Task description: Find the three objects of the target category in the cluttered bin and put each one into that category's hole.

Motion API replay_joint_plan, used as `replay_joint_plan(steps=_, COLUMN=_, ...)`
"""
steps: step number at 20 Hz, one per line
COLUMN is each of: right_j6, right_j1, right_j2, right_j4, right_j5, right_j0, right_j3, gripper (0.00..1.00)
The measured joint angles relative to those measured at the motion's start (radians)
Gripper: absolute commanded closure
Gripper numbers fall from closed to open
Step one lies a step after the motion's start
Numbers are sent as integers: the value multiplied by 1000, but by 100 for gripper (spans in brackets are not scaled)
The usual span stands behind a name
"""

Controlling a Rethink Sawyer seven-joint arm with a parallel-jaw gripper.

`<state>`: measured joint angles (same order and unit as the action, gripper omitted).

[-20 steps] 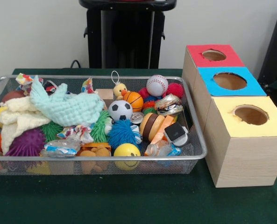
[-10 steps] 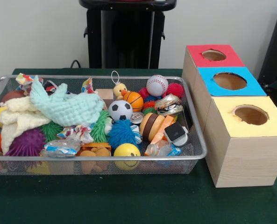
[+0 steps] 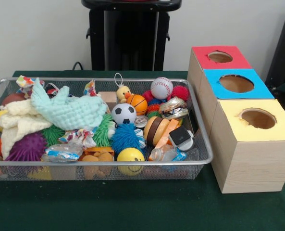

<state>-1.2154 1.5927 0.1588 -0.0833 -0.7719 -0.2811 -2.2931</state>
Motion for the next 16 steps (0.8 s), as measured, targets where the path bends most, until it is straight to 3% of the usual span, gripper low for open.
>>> replay_joint_plan(steps=11, right_j6=0, right_j1=-38, right_j2=-1, right_j4=-72, right_j5=105, right_j0=-27, right_j3=-44, gripper=100)
replay_joint_plan(steps=12, right_j6=0, right_j1=-55, right_j2=0, right_j4=-115, right_j5=125, right_j0=-41, right_j3=-64, gripper=100)
replay_joint_plan(steps=16, right_j6=11, right_j1=-139, right_j2=0, right_j4=-471, right_j5=259, right_j0=-74, right_j3=-198, gripper=100)
